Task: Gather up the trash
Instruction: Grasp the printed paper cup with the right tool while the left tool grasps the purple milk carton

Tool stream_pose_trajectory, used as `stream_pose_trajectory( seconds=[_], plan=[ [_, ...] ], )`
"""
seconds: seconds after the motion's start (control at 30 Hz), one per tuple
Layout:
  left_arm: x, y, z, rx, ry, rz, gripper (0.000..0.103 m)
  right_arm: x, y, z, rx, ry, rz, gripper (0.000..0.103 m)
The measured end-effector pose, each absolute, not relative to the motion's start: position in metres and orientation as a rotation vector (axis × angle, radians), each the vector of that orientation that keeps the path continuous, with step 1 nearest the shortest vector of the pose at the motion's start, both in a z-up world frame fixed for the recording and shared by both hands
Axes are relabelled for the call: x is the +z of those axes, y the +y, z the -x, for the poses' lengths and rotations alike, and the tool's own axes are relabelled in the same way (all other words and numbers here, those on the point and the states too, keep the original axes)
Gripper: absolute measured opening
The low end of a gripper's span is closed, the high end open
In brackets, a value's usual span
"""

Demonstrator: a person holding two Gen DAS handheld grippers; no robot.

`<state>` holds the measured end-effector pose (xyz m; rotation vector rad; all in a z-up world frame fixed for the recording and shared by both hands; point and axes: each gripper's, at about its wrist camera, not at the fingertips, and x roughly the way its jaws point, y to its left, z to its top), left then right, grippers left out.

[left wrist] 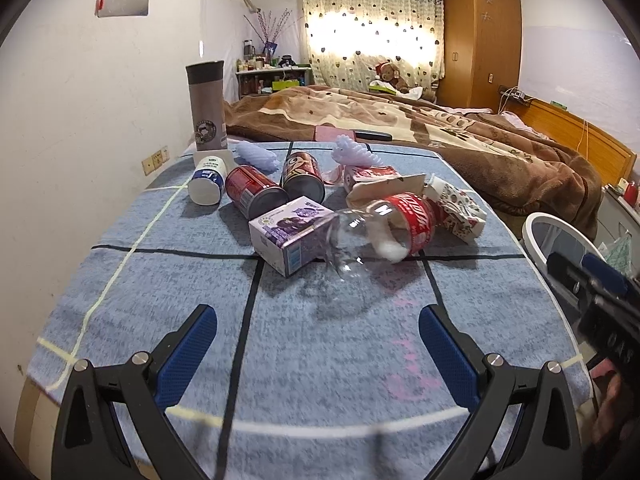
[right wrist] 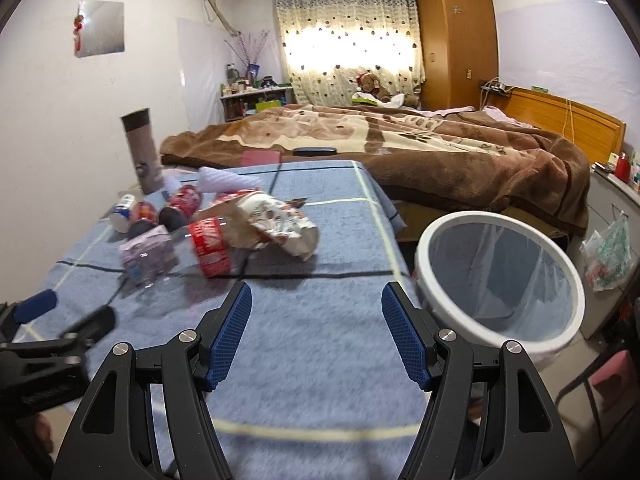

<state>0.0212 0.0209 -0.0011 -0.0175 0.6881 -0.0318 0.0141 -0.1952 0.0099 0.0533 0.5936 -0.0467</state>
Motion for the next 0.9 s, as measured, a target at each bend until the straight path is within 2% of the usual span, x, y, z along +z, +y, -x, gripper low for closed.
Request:
stream_pose_trajectory(
  seconds=[0.37, 0.9],
  plan=[
    [0.002, 0.058, -0.077, -0.064, 0.722, 0.003, 0.102, 0.004, -0.204, -0.090, 0.077, 0.666, -0.043, 0.069],
    [-0.017, 0.071, -0.133, -0.105, 0.847, -0.027, 0.101, -0.002, -0.192, -0.140, 0.281, 0.758, 0.062, 0.069]
  ],
)
